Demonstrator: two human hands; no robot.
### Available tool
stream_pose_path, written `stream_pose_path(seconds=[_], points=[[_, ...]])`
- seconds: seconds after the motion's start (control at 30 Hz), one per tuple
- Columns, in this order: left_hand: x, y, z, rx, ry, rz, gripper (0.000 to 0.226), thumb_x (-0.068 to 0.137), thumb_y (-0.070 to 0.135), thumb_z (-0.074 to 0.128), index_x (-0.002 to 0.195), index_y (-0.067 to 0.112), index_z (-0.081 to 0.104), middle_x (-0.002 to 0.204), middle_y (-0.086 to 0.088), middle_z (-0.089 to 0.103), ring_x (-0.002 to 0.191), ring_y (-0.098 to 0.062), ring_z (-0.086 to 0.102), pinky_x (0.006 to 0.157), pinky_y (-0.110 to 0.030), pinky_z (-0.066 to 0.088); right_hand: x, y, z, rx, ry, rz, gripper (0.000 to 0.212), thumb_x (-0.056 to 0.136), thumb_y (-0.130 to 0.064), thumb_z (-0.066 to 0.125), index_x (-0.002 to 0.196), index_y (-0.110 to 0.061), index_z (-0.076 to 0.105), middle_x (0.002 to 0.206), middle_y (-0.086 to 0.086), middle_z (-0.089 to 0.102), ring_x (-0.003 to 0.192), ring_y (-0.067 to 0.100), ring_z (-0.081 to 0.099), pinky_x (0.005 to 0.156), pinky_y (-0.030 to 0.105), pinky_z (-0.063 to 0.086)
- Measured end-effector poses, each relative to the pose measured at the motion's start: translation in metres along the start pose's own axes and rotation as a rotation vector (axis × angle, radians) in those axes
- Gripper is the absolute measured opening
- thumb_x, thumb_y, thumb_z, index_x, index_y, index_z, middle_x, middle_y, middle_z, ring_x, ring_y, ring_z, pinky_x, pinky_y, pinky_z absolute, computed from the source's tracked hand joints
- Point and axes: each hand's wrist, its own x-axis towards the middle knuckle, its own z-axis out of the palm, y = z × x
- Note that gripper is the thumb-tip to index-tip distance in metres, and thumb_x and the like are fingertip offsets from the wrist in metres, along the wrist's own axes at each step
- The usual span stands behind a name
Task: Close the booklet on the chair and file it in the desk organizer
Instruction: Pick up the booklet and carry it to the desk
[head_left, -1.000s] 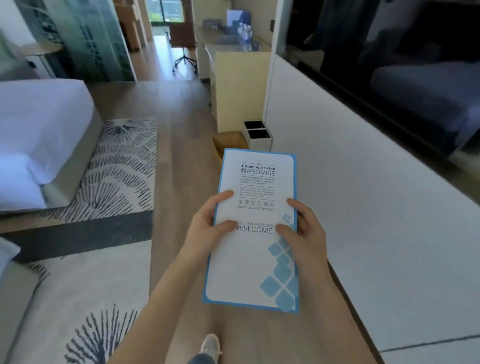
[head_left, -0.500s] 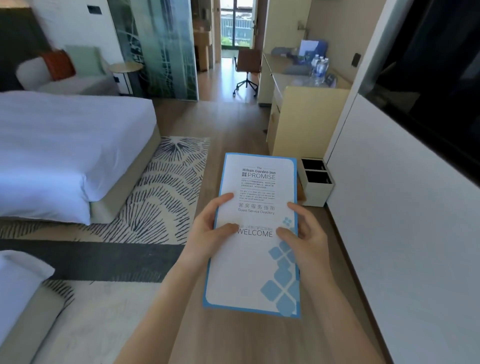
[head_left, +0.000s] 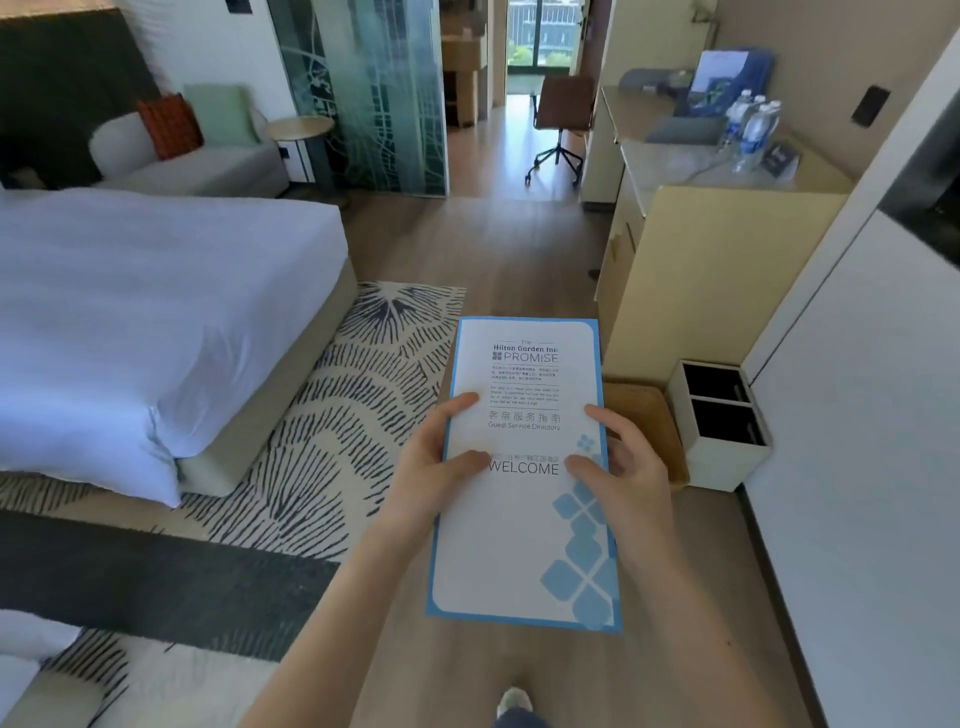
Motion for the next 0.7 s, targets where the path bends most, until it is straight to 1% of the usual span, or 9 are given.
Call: stream_pose_path(seconds=[0.07, 0.1, 0.23, 0.3, 0.37, 0.5, 0.6, 0.7], points=[[0.056, 0.014, 0.008, 0.012, 0.003, 0.011, 0.054, 0.074, 0.001, 0.069, 0.119, 0.031, 0.065, 0.122, -0.006, 0.069, 0.105, -0.029, 0.069, 0.078, -0.041, 0.058, 0.060, -0.015, 0.004, 0.005, -0.020, -0.018, 0.053, 0.080, 0.009, 0.070, 0.112, -0.033, 0.067, 0.101, -0.003, 0.077, 0.095, 0.018, 0.073, 0.075, 0.030, 0.060], [0.082, 0.020, 0.012, 0.016, 0.001, 0.013, 0.054, 0.074, 0.001, 0.069, 0.119, 0.031, 0.064, 0.120, -0.005, 0.071, 0.103, -0.027, 0.070, 0.076, -0.039, 0.059, 0.088, -0.020, 0.007, 0.010, -0.028, -0.023, 0.053, 0.080, 0.009, 0.070, 0.112, -0.033, 0.067, 0.102, -0.002, 0.077, 0.095, 0.017, 0.073, 0.075, 0.030, 0.059], [0.177, 0.031, 0.017, 0.002, 0.031, 0.008, 0.054, 0.074, 0.001, 0.068, 0.120, 0.030, 0.064, 0.116, -0.004, 0.072, 0.098, -0.026, 0.071, 0.072, -0.036, 0.059, 0.186, -0.024, 0.019, 0.004, -0.051, -0.021, 0.052, 0.080, 0.008, 0.070, 0.115, -0.030, 0.067, 0.109, 0.003, 0.075, 0.100, 0.020, 0.071, 0.084, 0.040, 0.058], [0.225, 0.028, 0.017, -0.002, 0.033, 0.002, 0.055, 0.074, 0.001, 0.068, 0.121, 0.028, 0.063, 0.119, -0.008, 0.071, 0.100, -0.029, 0.070, 0.074, -0.038, 0.059, 0.235, -0.017, 0.025, 0.005, -0.045, -0.013, 0.052, 0.080, 0.008, 0.070, 0.114, -0.031, 0.067, 0.109, 0.002, 0.075, 0.099, 0.019, 0.071, 0.084, 0.040, 0.059], [0.278, 0.023, 0.016, 0.003, 0.030, -0.003, 0.055, 0.075, 0.000, 0.068, 0.123, 0.026, 0.061, 0.121, -0.011, 0.069, 0.101, -0.032, 0.069, 0.076, -0.042, 0.059, 0.288, -0.009, 0.033, -0.001, -0.034, -0.012, 0.051, 0.081, 0.007, 0.071, 0.113, -0.033, 0.067, 0.106, -0.001, 0.076, 0.096, 0.017, 0.072, 0.080, 0.036, 0.060], [0.398, 0.020, 0.009, 0.027, 0.035, 0.029, 0.056, 0.074, 0.000, 0.067, 0.124, 0.025, 0.060, 0.126, -0.014, 0.066, 0.103, -0.032, 0.068, 0.081, -0.047, 0.059, 0.403, 0.002, 0.056, -0.010, -0.031, -0.020, 0.050, 0.081, 0.006, 0.071, 0.115, -0.031, 0.066, 0.098, -0.006, 0.077, 0.089, 0.014, 0.073, 0.072, 0.029, 0.060], [0.495, 0.029, 0.001, 0.045, 0.015, 0.050, 0.057, 0.072, 0.002, 0.067, 0.124, 0.025, 0.060, 0.127, -0.014, 0.065, 0.108, -0.038, 0.066, 0.087, -0.053, 0.056, 0.493, -0.002, 0.081, -0.010, -0.018, -0.028, 0.049, 0.082, 0.005, 0.071, 0.114, -0.031, 0.065, 0.096, -0.006, 0.077, 0.087, 0.015, 0.073, 0.068, 0.027, 0.060], [0.592, 0.049, -0.002, 0.046, -0.023, 0.051, 0.057, 0.072, 0.002, 0.068, 0.123, 0.027, 0.061, 0.126, -0.013, 0.066, 0.107, -0.038, 0.066, 0.088, -0.054, 0.056, 0.580, -0.019, 0.101, -0.009, 0.001, -0.064, 0.049, 0.082, 0.006, 0.071, 0.113, -0.032, 0.065, 0.096, -0.008, 0.077, 0.086, 0.011, 0.073, 0.067, 0.026, 0.060]])
